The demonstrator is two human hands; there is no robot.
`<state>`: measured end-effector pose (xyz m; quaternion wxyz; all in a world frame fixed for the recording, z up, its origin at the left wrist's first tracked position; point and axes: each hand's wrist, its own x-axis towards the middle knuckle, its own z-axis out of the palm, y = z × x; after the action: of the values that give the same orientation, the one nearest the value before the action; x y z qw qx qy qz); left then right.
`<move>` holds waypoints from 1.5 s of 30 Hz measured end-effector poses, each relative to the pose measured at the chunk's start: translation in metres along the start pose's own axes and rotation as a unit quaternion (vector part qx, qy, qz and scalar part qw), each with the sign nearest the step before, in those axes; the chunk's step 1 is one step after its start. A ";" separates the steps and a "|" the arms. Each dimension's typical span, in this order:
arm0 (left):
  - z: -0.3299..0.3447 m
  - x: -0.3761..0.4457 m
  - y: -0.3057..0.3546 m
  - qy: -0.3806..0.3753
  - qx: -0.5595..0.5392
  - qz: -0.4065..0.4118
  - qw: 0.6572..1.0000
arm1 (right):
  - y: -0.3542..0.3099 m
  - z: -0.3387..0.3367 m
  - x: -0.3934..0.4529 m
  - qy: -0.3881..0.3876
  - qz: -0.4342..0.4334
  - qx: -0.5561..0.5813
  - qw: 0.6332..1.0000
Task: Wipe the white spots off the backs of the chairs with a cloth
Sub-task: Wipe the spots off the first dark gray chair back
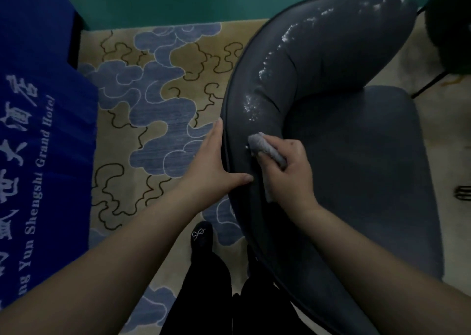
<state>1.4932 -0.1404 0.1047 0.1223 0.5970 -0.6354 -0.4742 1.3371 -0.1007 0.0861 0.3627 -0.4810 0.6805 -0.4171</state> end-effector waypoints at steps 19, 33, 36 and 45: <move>-0.043 0.045 -0.008 -0.119 -0.014 0.099 0.988 | -0.018 0.030 0.012 0.118 0.010 -0.018 0.993; -0.040 0.049 -0.015 -0.103 0.001 0.082 0.991 | -0.016 0.032 -0.003 0.121 -0.008 -0.026 0.992; -0.039 0.048 -0.013 -0.104 0.003 0.069 0.992 | -0.011 0.025 0.009 0.148 0.060 -0.013 0.987; -0.040 0.044 -0.007 -0.106 0.022 0.060 0.992 | -0.014 0.021 0.008 0.112 0.053 -0.034 0.992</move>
<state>1.5147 -0.1963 0.1021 0.0698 0.5068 -0.6898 -0.5122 1.3587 -0.1152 0.0901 0.2890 -0.4069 0.7550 -0.4253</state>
